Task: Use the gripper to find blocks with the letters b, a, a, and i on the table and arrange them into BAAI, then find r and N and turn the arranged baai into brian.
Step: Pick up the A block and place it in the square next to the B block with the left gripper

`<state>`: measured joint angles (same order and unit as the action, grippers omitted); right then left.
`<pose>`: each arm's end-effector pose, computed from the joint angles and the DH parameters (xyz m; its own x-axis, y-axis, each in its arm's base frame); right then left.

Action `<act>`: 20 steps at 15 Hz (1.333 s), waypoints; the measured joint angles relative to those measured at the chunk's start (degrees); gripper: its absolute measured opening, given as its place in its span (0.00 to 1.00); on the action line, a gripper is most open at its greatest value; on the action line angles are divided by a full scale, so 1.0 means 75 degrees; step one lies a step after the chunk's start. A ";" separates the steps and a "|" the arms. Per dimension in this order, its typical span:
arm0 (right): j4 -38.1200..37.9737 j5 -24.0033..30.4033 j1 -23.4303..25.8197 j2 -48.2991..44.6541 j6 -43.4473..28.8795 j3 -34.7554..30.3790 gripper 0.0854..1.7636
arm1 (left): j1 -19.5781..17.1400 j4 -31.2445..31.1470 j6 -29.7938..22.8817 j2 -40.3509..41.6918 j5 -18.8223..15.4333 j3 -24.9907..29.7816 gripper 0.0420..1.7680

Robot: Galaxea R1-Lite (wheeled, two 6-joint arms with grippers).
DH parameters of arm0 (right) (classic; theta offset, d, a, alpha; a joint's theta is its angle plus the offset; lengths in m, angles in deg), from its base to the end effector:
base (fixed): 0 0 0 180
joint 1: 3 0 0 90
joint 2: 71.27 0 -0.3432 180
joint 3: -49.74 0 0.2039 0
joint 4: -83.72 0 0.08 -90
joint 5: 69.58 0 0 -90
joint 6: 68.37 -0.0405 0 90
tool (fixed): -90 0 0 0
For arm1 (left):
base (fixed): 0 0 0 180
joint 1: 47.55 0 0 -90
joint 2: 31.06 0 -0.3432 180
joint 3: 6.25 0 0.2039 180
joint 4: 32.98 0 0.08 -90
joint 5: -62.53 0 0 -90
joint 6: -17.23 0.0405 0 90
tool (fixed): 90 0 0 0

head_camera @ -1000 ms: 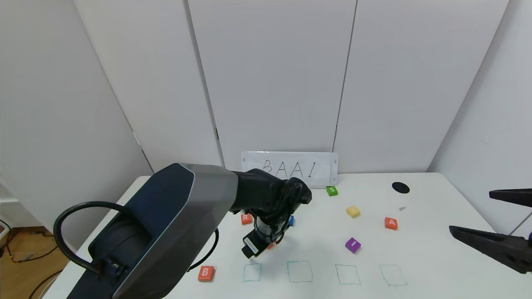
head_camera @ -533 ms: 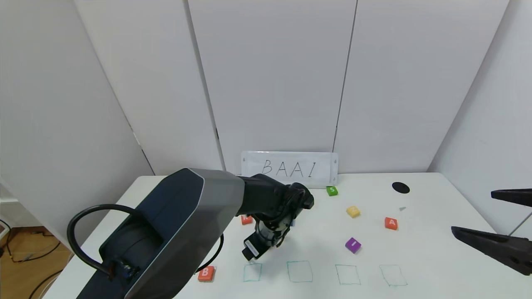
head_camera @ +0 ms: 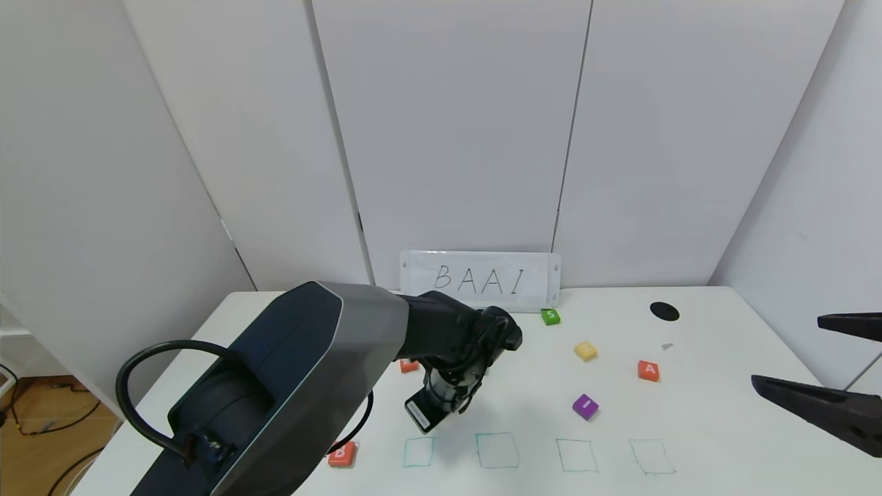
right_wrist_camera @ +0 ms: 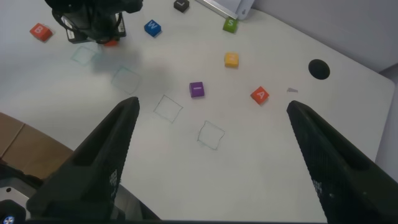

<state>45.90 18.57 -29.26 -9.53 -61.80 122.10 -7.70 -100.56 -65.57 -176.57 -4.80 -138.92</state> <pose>0.1307 0.0630 0.2848 0.8115 0.3644 -0.4569 -0.4606 0.8799 -0.1164 0.3948 -0.3092 0.0333 0.3649 0.1975 -0.9099 -0.6831 0.7208 -0.1175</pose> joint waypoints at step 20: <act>0.0000 0.0000 -0.0052 -0.0088 0.0018 -0.0044 0.97 | -0.0076 -0.0414 0.1990 0.1331 -0.0938 0.0686 0.27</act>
<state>45.90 18.57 -29.65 -10.19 -61.66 121.77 -8.27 -103.67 -50.64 -166.59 -11.84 -133.77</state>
